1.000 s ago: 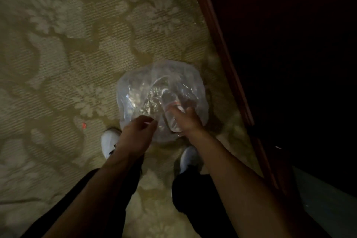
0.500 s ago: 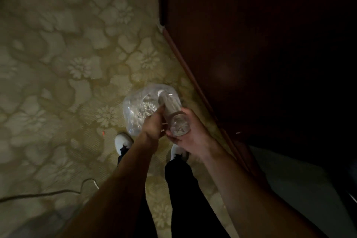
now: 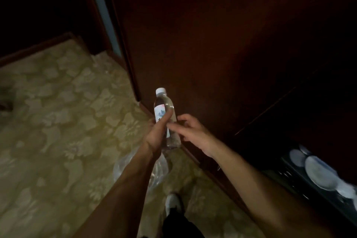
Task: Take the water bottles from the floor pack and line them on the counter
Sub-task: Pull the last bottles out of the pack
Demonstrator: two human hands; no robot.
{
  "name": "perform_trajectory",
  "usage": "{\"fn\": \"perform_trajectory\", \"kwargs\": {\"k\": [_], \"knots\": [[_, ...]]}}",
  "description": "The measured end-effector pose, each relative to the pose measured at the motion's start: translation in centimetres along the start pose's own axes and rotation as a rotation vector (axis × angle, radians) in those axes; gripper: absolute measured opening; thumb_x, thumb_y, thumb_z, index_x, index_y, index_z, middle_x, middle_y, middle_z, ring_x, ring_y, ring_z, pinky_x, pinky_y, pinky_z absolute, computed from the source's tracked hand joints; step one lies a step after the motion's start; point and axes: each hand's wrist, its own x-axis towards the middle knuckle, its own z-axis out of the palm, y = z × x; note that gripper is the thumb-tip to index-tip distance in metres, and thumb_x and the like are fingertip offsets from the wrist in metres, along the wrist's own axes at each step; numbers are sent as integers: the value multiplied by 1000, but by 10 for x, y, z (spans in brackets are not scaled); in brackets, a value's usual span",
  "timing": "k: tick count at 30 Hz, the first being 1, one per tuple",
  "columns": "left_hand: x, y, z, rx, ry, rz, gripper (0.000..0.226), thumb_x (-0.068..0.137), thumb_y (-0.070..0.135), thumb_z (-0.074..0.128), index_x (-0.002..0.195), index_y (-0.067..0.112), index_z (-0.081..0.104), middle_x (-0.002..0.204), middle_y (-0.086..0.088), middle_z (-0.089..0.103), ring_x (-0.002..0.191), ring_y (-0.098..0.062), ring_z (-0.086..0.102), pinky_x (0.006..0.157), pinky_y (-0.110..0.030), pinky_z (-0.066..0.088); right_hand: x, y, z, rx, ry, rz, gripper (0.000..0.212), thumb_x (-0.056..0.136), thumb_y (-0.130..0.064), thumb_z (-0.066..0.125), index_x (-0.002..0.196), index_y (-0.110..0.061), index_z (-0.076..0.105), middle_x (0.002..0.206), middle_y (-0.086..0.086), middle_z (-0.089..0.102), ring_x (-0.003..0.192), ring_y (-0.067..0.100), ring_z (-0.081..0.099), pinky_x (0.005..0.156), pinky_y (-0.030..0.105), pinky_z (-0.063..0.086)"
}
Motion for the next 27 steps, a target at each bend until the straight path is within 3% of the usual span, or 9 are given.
{"fn": "perform_trajectory", "kwargs": {"k": [2, 5, 8, 10, 12, 14, 20, 24, 27], "knots": [[-17, 9, 11, -15, -15, 56, 71, 75, 73, 68, 112, 13, 71, 103, -11, 77, 89, -25, 76, 75, -44, 62, -24, -7, -3, 16, 63, -90, 43, 87, -26, 73, 124, -12, 55, 96, -2, 66, 83, 9, 64, 68, 14, 52], [-45, 19, 17, -50, 3, 158, 43, 90, 54, 64, 101, 13, 73, 88, -6, 78, 81, -24, 74, 73, -38, 58, -58, -7, 1, 110, 222, -184, 43, 85, -18, 75, 123, -9, 57, 97, 6, 68, 80, 12, 65, 60, 12, 51], [-74, 35, 21, 4, -43, 231, 29, 85, 45, 74, 81, 17, 70, 78, -5, 76, 77, -27, 72, 72, -39, 57, -91, -8, 6, 215, 281, -235, 43, 83, -23, 77, 122, -15, 59, 107, 9, 71, 89, 17, 71, 73, 23, 58], [-94, 45, 27, 33, -100, 286, 37, 74, 52, 78, 83, 17, 73, 90, -11, 78, 89, -32, 74, 83, -46, 59, -113, -14, 1, 211, 297, -273, 44, 83, -25, 77, 123, -18, 59, 109, 5, 71, 97, 19, 71, 85, 36, 59], [-116, 56, 37, 37, -155, 350, 32, 81, 44, 76, 90, 14, 74, 93, -11, 77, 87, -25, 73, 84, -44, 58, -137, -22, -8, 212, 336, -330, 43, 84, -18, 76, 124, -17, 59, 109, 5, 71, 101, 22, 71, 92, 41, 57], [-138, 64, 53, 38, -221, 408, 22, 89, 35, 72, 92, 13, 74, 91, -7, 76, 84, -19, 72, 81, -40, 57, -166, -32, -24, 183, 385, -398, 43, 84, -13, 75, 124, -16, 59, 107, 6, 71, 101, 25, 70, 90, 38, 58], [-197, 96, 109, 98, -419, 582, 15, 92, 28, 69, 104, 21, 74, 103, -3, 77, 103, -23, 72, 83, -33, 55, -243, -51, -72, 126, 531, -572, 47, 86, -12, 74, 130, -16, 58, 108, 3, 71, 98, 16, 71, 84, 27, 57], [-239, 108, 160, 133, -516, 690, 11, 92, 24, 70, 102, 27, 73, 95, 4, 79, 93, -11, 75, 82, -27, 58, -290, -54, -110, 97, 659, -656, 50, 85, -13, 75, 132, -16, 57, 111, 5, 70, 101, 18, 69, 86, 28, 56], [-269, 111, 201, 120, -581, 741, 11, 93, 18, 68, 102, 23, 71, 82, 11, 77, 76, 4, 72, 65, -12, 53, -331, -51, -142, 59, 726, -699, 50, 84, -19, 77, 130, -19, 58, 112, 3, 70, 101, 17, 70, 90, 32, 57]]}}
